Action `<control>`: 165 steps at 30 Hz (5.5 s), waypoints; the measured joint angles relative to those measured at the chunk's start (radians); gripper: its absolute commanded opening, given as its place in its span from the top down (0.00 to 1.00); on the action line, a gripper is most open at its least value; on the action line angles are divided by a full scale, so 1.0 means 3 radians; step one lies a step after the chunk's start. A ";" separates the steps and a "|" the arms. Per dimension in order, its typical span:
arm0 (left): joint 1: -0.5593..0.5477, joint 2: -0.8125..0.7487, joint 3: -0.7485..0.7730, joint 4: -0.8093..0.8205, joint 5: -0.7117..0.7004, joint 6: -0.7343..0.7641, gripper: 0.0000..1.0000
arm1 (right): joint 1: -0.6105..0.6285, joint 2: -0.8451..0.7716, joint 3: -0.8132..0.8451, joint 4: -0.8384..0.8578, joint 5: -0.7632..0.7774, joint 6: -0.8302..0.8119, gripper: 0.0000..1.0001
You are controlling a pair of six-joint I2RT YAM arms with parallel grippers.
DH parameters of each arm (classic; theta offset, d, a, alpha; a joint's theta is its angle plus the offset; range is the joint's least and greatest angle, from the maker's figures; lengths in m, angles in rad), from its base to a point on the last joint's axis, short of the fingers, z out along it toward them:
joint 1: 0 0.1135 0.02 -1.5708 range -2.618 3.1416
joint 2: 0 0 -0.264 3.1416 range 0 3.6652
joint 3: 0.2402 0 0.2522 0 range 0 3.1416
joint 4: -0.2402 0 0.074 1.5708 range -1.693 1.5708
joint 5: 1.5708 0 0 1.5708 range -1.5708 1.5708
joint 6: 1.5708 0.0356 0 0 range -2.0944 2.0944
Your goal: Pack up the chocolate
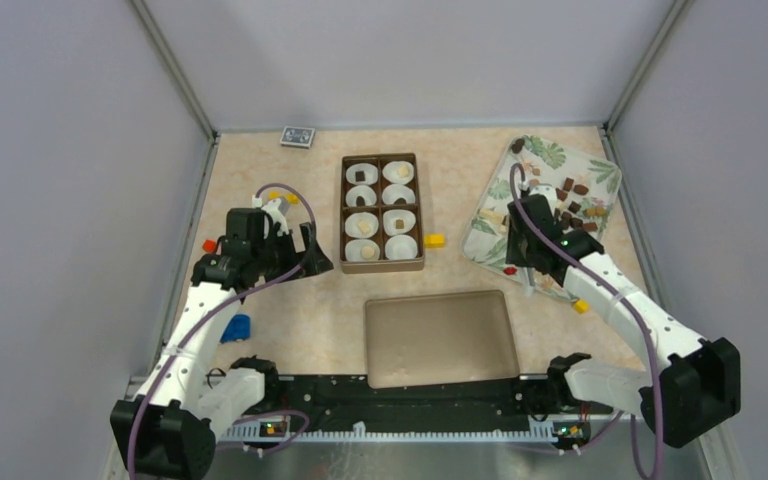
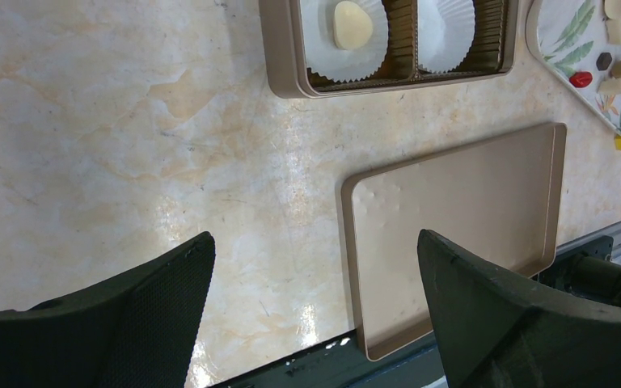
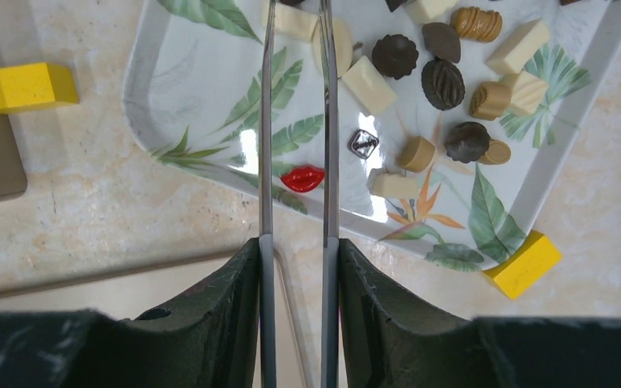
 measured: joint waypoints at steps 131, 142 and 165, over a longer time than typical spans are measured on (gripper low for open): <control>0.0000 -0.0014 -0.0032 0.0060 0.0070 -0.0009 0.01 | 0.1428 0.0997 0.1099 0.0117 -0.0375 -0.0196 1.00; 0.0000 -0.0038 -0.0033 0.0061 0.0060 -0.0009 0.01 | 0.1531 0.1106 0.1007 0.0174 -0.0437 -0.0154 0.86; 0.0000 -0.0033 -0.0033 0.0061 0.0060 -0.0009 0.01 | 0.1531 0.1202 0.1005 0.0193 -0.0501 -0.0140 0.77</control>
